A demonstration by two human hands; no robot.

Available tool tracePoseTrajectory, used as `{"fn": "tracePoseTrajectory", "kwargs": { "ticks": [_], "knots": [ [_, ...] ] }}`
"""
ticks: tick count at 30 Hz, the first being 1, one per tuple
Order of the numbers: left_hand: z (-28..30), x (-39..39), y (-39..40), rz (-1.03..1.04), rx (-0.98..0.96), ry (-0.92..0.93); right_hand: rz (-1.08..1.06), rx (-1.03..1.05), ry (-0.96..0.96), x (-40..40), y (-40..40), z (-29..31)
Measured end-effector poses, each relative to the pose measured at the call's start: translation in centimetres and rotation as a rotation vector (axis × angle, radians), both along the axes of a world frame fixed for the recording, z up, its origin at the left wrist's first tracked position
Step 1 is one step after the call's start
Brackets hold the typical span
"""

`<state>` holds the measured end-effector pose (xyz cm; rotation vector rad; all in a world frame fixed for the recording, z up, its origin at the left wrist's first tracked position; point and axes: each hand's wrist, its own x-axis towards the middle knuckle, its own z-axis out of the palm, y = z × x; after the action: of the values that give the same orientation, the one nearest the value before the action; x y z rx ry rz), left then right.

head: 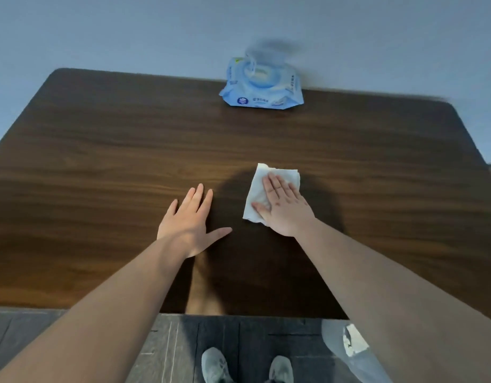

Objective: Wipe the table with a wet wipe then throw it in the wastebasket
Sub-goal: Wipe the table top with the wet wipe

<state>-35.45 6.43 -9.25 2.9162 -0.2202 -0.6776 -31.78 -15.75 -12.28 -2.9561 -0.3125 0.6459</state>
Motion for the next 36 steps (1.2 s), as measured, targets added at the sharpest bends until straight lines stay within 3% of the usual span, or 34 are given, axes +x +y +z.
{"fn": "tracePoseTrajectory", "kwargs": {
  "ticks": [9, 16, 20, 24, 36],
  "knots": [
    [-0.8, 1.3, -15.3, -0.279, 0.044, 0.03, -0.305, -0.067, -0.011, -2.7, -18.2, -0.6],
    [-2.2, 1.5, -22.4, -0.366, 0.027, -0.066, -0.512, -0.091, -0.02, -3.9, -27.8, -1.1],
    [-2.8, 1.5, -23.9, -0.362, 0.022, -0.031, -0.557, -0.157, 0.005, -5.0, -32.8, -1.2],
    [-2.7, 1.7, -23.8, -0.372, 0.061, -0.005, -0.709, -0.12, -0.013, -6.3, -35.2, -0.2],
    [-2.6, 1.6, -23.8, -0.342, -0.004, 0.006, -0.77, -0.138, 0.001, -6.7, -33.0, -0.3]
  ]
}}
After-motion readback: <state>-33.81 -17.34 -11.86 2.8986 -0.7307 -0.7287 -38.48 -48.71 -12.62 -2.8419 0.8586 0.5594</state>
